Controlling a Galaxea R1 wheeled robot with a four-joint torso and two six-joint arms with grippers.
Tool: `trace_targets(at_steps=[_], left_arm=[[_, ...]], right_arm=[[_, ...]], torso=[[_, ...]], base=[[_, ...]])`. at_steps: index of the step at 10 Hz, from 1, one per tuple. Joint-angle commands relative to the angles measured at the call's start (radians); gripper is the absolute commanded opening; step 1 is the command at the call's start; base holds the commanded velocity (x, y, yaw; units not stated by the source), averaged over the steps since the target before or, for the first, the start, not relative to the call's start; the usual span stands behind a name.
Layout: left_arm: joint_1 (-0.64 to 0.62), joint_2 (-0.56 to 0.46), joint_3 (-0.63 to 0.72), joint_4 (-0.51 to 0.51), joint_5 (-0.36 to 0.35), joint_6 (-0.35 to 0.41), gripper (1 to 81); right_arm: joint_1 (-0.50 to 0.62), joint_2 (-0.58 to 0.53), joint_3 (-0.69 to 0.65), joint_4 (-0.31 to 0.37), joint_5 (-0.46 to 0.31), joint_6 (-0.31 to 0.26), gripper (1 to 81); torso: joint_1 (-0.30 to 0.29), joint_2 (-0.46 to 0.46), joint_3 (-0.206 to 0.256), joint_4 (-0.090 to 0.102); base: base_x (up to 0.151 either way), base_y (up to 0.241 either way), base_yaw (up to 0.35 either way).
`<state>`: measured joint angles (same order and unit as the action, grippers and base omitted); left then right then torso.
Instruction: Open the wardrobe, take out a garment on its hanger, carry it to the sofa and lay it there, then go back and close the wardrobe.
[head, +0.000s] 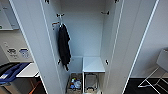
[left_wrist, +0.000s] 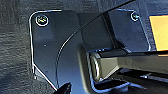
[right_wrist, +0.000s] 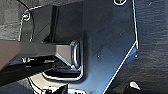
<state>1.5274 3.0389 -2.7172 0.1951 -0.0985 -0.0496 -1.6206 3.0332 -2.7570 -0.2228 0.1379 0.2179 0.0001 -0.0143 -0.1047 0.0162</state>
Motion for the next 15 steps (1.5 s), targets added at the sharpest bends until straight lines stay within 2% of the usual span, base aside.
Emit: trace_targets(at_steps=[1,3,10,15], left_arm=[[-0.033,0.002,0.001,-0.008,0.052,0.002,81.1],[-0.033,0.003,0.001,-0.008,0.046,0.000,81.1],[-0.033,0.003,0.004,-0.008,0.045,0.000,81.1],[-0.033,-0.001,0.004,-0.009,0.066,-0.018,81.1]], right_arm=[[0.029,0.002,0.002,-0.006,-0.052,-0.002,81.1],[0.029,0.008,-0.001,-0.006,-0.054,-0.002,81.1],[0.024,0.022,-0.004,-0.003,-0.054,-0.002,81.1],[0.047,0.025,-0.007,0.000,-0.077,0.006,81.1]], torso=[[0.000,0.000,0.000,0.000],[0.000,0.000,0.000,0.000],[0.001,-0.001,0.001,0.000],[0.001,0.000,0.000,0.000]], base=[[0.000,0.000,0.000],[0.060,0.000,0.000],[0.146,0.000,0.000],[0.000,0.000,0.000]])
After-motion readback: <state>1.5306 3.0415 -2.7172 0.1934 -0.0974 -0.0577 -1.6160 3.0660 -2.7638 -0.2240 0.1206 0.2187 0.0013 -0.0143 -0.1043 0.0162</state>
